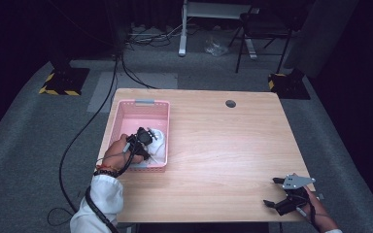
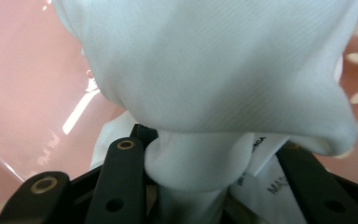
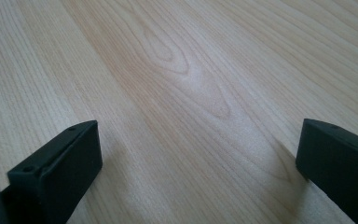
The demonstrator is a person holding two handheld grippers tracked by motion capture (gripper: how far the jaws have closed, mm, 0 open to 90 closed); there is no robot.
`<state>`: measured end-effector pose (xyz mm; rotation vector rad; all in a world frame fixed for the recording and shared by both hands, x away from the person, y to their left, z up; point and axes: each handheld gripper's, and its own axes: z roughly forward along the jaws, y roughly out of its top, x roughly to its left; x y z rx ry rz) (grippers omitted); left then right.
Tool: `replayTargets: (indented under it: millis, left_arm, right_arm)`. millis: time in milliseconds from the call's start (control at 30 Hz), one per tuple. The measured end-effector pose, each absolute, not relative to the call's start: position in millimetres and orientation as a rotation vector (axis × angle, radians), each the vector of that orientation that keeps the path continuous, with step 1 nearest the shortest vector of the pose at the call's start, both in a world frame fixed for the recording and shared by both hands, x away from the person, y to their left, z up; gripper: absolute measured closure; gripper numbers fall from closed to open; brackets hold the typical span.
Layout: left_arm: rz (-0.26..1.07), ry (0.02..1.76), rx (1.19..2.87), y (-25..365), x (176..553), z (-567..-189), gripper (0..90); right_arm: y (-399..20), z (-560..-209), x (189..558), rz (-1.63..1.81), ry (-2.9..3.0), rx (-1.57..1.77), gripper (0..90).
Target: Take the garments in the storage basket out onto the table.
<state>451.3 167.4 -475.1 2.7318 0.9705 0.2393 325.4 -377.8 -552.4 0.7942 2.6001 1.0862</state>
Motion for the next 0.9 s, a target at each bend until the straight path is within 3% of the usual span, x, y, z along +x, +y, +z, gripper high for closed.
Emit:
replayTargets:
  millis: [500, 900]
  left_arm:
    - [0.472, 0.944, 2.398, 188, 415, -440, 62.0]
    - [0.529, 0.828, 2.199, 177, 377, -418, 62.0]
  right_arm:
    - [-378, -552, 325, 1.086, 2.600, 0.795, 0.3]
    - [-378, -552, 325, 1.086, 2.600, 0.796, 0.3]
